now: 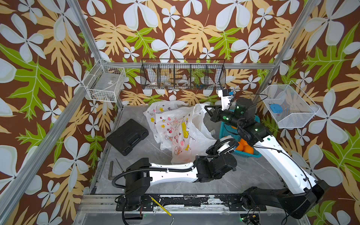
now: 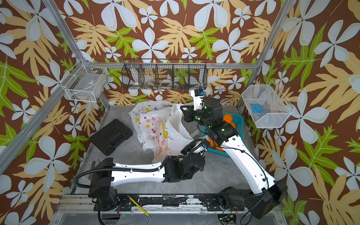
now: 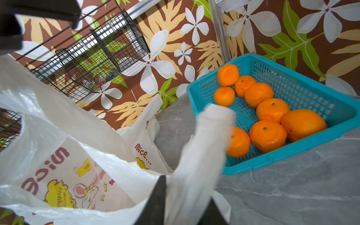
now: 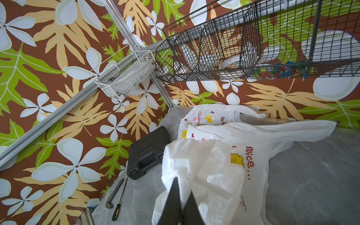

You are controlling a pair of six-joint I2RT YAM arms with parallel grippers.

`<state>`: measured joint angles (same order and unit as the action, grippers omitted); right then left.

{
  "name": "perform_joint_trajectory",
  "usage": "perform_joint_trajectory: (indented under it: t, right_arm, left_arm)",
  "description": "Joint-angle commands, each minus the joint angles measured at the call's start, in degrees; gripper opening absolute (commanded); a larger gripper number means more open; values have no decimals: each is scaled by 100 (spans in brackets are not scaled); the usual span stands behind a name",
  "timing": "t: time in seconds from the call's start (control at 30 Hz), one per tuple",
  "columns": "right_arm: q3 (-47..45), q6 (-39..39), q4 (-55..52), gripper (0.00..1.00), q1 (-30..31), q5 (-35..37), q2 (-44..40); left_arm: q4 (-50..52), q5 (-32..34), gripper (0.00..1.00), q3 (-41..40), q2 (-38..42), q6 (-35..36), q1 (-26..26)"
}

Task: Place the oranges into plastic bags & tie knots
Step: Adjust the plastic bag at the center of the board.

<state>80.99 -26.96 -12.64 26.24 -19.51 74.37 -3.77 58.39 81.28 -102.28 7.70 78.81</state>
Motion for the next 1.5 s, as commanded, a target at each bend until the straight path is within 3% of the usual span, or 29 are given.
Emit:
perform_joint_trajectory:
  t: [0.0, 0.07, 0.3, 0.53, 0.73, 0.9, 1.0, 1.23, 1.37, 1.47]
  right_arm:
    - [107, 33, 53, 0, -18, 83, -4]
    - [198, 43, -27, 0, -55, 79, 8]
    - [615, 63, -315, 0, -162, 77, -127]
    - [791, -60, -485, 0, -174, 260, -484]
    - [645, -88, -554, 0, -184, 517, -772]
    - [-102, -348, -358, 6, -329, 217, -999]
    - [-661, -562, -13, 16, -586, -249, -1235]
    - [-924, -220, -133, 57, -1789, -1642, -1837]
    - [-1237, 309, -93, 80, -2723, -2334, -2235]
    - [-1969, 874, 386, 90, -2930, -2704, -2437]
  left_arm:
    - [-280, 122, 4, -211, 359, 73, -6]
    - [-346, -59, 0, -443, 730, 93, -6]
    - [-799, -775, 0, -1471, 2727, 408, -123]
    - [-534, -2347, 0, -1994, 4587, -40, -1257]
    - [-247, -3624, 0, -2085, 5154, -664, -2533]
    - [-631, -4459, 0, -2630, 5162, -1208, -3038]
    - [-1081, -5199, 0, -3085, 5184, -1664, -3472]
    - [-1872, -6824, 0, -3640, 5166, -1962, -4242]
    - [-1948, -7170, 0, -3724, 5156, -2000, -4470]
    - [-1953, -7338, 0, -3775, 5166, -2043, -4629]
